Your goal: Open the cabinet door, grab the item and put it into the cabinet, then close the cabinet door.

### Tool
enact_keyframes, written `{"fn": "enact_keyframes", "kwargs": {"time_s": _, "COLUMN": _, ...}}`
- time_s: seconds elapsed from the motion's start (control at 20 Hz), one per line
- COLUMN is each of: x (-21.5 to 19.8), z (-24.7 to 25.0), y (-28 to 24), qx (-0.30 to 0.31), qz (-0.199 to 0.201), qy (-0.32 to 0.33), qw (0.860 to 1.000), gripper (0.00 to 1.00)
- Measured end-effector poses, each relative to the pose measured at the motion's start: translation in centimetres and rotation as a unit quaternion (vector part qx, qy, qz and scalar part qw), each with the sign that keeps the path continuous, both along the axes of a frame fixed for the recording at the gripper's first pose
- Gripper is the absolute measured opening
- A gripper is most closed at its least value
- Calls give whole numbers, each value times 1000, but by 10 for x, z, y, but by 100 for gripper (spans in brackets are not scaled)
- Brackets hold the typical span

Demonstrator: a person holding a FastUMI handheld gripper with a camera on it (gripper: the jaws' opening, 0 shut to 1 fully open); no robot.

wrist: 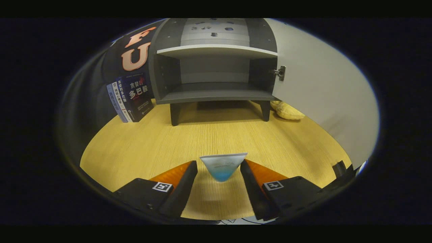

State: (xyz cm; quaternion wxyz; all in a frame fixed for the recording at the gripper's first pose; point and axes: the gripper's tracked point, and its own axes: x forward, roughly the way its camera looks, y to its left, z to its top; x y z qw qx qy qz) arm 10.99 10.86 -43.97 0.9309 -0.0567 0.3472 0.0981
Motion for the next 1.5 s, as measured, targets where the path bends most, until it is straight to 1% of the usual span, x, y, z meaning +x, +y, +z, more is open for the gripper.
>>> {"fn": "enact_keyframes", "kwargs": {"time_s": 0.05, "x": 1, "z": 1, "y": -1, "qx": -1, "qz": -2, "qy": -1, "qw": 1000, "gripper": 74}}
{"fn": "enact_keyframes", "kwargs": {"time_s": 0.2, "x": -2, "z": 2, "y": -5, "qx": 0, "qz": -6, "qy": 12, "qw": 1000, "gripper": 60}}
{"fn": "enact_keyframes", "kwargs": {"time_s": 0.45, "x": 3, "z": 34, "y": -7, "qx": 13, "qz": -20, "qy": 3, "qw": 1000, "gripper": 60}}
{"fn": "enact_keyframes", "kwargs": {"time_s": 0.9, "x": 30, "z": 138, "y": 16, "qx": 50, "qz": -27, "qy": -33, "qw": 998, "gripper": 60}}
{"fn": "enact_keyframes", "kwargs": {"time_s": 1.2, "x": 54, "z": 208, "y": 50, "qx": 74, "qz": -7, "qy": -67, "qw": 995, "gripper": 60}}
{"fn": "enact_keyframes", "kwargs": {"time_s": 1.5, "x": 82, "z": 267, "y": 79, "qx": 70, "qz": 16, "qy": -107, "qw": 992, "gripper": 60}}
